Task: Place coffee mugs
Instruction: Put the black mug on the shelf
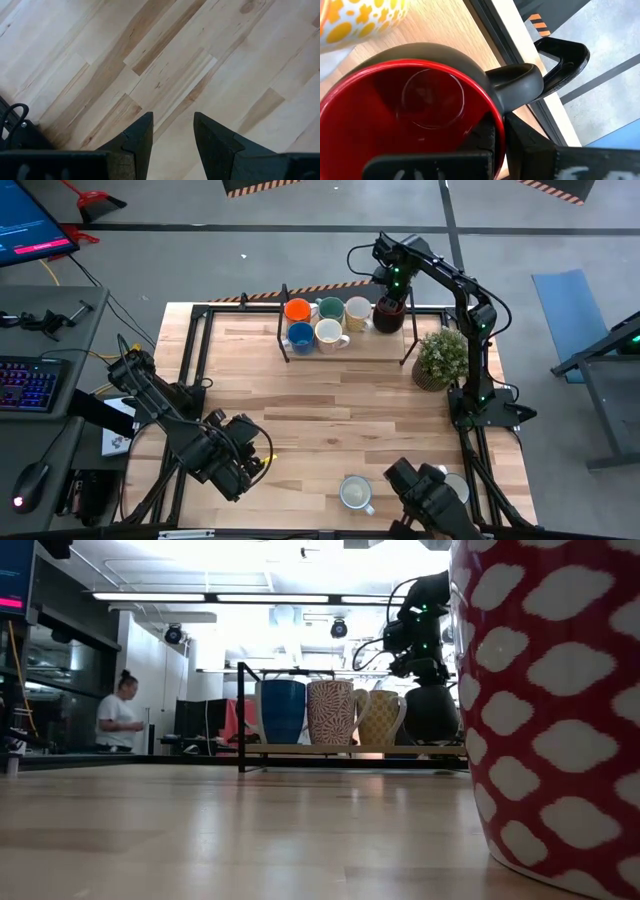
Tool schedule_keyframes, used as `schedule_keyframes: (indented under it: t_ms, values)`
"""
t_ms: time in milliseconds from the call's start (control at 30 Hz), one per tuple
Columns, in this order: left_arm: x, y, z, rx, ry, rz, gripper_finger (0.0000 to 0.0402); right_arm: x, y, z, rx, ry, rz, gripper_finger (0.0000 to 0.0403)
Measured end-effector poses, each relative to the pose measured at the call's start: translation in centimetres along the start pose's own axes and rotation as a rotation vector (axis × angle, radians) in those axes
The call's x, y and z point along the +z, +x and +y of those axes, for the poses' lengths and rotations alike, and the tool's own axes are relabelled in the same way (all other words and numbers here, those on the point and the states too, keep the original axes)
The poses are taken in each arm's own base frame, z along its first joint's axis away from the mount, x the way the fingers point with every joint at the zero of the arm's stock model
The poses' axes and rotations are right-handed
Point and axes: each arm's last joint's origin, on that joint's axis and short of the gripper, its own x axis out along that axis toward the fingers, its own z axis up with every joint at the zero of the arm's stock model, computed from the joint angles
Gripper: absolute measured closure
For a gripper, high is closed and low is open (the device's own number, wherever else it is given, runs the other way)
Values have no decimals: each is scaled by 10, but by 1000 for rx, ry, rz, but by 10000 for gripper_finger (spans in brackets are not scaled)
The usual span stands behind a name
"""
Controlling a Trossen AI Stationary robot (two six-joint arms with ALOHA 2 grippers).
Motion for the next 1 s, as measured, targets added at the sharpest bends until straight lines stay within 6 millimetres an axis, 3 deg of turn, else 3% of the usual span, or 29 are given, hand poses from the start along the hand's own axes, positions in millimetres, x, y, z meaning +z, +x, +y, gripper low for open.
schedule_keyframes:
  t_ms: [1000]
  values:
    - [0, 0, 1, 4, 11, 1, 271, -2, 0, 2, 49, -11, 14, 402]
